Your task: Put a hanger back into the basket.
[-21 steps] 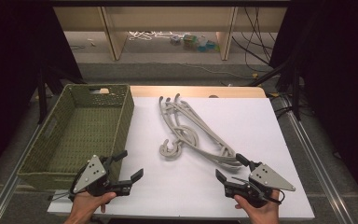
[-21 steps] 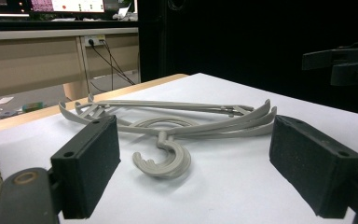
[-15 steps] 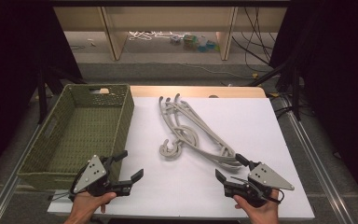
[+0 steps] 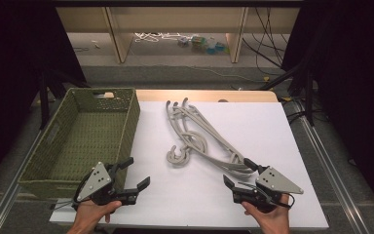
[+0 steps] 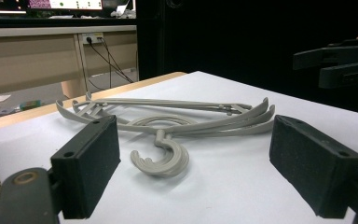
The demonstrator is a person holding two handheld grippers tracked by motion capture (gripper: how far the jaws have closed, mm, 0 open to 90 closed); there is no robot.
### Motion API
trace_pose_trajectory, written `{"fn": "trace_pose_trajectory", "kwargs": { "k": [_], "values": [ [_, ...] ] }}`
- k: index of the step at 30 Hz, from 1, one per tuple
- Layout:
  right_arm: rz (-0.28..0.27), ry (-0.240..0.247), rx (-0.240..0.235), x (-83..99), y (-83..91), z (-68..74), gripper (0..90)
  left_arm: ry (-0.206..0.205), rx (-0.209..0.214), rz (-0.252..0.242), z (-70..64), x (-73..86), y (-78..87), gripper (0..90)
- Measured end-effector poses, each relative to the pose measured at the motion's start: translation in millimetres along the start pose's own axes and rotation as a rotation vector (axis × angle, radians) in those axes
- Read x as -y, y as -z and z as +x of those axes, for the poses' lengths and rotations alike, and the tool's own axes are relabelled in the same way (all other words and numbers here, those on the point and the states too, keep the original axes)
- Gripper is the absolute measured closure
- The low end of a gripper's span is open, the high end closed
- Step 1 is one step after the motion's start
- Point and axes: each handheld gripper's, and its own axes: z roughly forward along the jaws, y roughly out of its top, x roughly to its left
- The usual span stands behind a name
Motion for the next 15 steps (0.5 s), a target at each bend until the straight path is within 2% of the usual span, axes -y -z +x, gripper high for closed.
{"fn": "trace_pose_trajectory", "kwargs": {
  "k": [1, 2, 3, 4, 5, 6, 7, 9, 10, 11, 12, 13, 14, 15],
  "values": [
    [-0.005, 0.010, -0.007, -1.0, -3.8, 0.4, 17.2, 0.000, 0.000, 0.001, 0.1, -0.1, -0.1, 15.7],
    [0.036, 0.042, -0.017, -5.5, -8.6, 1.5, 18.2, 0.001, 0.001, 0.001, 0.2, 0.0, -0.4, 15.7],
    [0.030, 0.074, -0.020, -7.0, -10.8, 0.8, 19.5, 0.000, 0.001, 0.002, 0.3, 0.1, -0.5, 15.7],
    [0.030, 0.074, -0.020, -7.0, -10.8, 0.8, 19.5, 0.001, 0.001, 0.001, 0.3, 0.2, -0.6, 15.7],
    [0.066, 0.110, -0.033, -10.9, -16.6, 1.8, 20.7, 0.002, 0.001, 0.000, 0.2, 0.2, -0.6, 15.7],
    [0.066, 0.110, -0.033, -10.9, -16.6, 1.8, 20.7, 0.002, 0.000, -0.001, 0.1, 0.1, -0.6, 15.7],
    [0.087, 0.140, -0.055, -15.2, -27.4, 1.1, 23.0, 0.002, 0.002, -0.001, 0.3, 0.1, -0.7, 15.7],
    [0.101, 0.148, -0.071, -16.8, -31.2, 0.4, 23.8, 0.005, 0.001, -0.004, 0.1, 0.2, -0.9, 15.7],
    [0.152, 0.151, -0.104, -20.2, -43.0, -1.5, 23.9, 0.004, 0.001, -0.005, 0.2, 0.2, -0.8, 15.7],
    [0.152, 0.151, -0.104, -20.2, -43.0, -1.5, 23.9, 0.004, 0.000, -0.005, 0.2, 0.1, -0.7, 15.7],
    [0.186, 0.156, -0.108, -21.5, -48.6, -2.7, 24.7, 0.004, 0.003, -0.006, 0.4, 0.1, -0.8, 15.7],
    [0.237, 0.160, -0.114, -21.0, -62.6, -5.3, 27.0, 0.021, -0.002, -0.006, -0.4, 0.4, -0.7, 15.7],
    [0.237, 0.160, -0.114, -21.0, -62.6, -5.3, 27.0, 0.026, -0.003, -0.007, -0.7, 0.4, -0.7, 15.7],
    [0.275, 0.162, -0.122, -20.7, -68.4, -7.6, 28.4, 0.024, -0.002, -0.006, -0.6, 0.3, -0.5, 15.7]
  ]
}}
